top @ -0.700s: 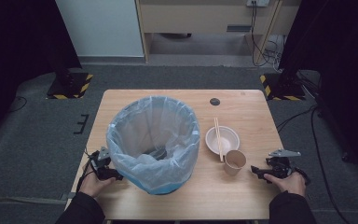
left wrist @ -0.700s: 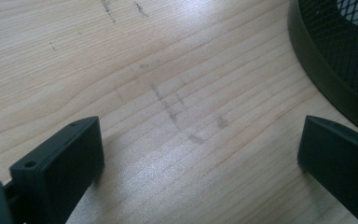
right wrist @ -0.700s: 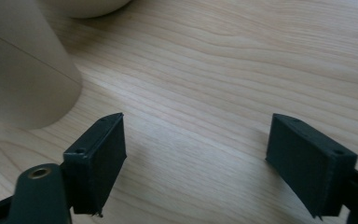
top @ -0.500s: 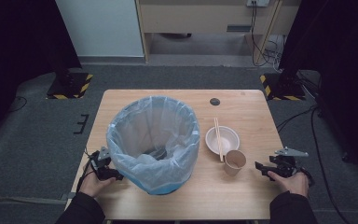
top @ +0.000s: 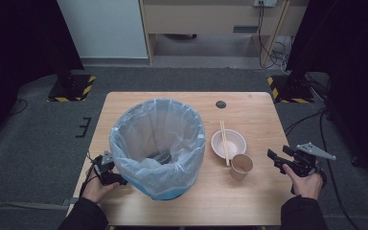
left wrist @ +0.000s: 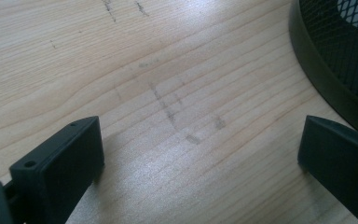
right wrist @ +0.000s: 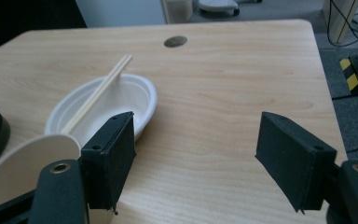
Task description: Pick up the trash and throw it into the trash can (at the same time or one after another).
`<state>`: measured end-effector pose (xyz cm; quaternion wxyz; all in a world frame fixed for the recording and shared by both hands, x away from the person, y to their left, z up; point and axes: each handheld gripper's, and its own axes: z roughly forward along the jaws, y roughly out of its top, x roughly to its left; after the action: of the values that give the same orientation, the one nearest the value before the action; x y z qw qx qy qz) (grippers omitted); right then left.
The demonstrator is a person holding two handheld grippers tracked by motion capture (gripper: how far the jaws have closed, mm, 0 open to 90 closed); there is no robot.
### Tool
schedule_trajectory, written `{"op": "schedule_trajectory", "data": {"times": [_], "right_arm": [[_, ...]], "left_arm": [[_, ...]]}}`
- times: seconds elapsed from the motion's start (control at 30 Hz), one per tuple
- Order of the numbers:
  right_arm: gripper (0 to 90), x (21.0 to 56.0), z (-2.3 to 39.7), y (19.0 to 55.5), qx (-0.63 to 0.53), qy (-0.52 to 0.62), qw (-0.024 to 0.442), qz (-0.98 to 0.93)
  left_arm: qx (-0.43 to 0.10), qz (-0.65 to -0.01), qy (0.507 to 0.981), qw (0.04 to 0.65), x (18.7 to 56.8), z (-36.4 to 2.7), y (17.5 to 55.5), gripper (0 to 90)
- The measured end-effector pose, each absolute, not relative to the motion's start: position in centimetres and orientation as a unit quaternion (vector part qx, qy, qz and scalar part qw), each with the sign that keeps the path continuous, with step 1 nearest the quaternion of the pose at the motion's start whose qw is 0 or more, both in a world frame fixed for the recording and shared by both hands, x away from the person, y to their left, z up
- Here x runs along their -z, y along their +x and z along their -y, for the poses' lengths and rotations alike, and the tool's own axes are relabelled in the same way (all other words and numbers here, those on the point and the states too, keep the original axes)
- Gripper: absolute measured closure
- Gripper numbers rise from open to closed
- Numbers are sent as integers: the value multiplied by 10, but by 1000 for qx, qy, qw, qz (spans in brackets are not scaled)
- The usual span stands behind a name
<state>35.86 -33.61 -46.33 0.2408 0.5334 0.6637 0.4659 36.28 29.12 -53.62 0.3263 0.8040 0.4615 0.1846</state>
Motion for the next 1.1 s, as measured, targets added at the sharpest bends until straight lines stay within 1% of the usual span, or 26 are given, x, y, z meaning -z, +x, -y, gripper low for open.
{"op": "schedule_trajectory", "data": {"times": [0.17, 0.27, 0.43, 0.73, 1.1], "right_arm": [[285, 448, 334, 359, -476, 524, 255, -659], [321, 441, 328, 360, -479, 518, 251, -663], [405, 437, 307, 364, -472, 500, 227, -690], [571, 451, 273, 375, -421, 470, 195, -751], [661, 468, 265, 374, -379, 467, 140, -786]], "left_arm": [[-185, -462, 804, 326, 536, -291, 363, 0], [-185, -462, 804, 326, 536, -291, 363, 0], [-185, -462, 804, 326, 536, -290, 363, 0], [-185, -462, 804, 326, 536, -290, 363, 0], [-185, -462, 804, 326, 536, -290, 363, 0]]}}
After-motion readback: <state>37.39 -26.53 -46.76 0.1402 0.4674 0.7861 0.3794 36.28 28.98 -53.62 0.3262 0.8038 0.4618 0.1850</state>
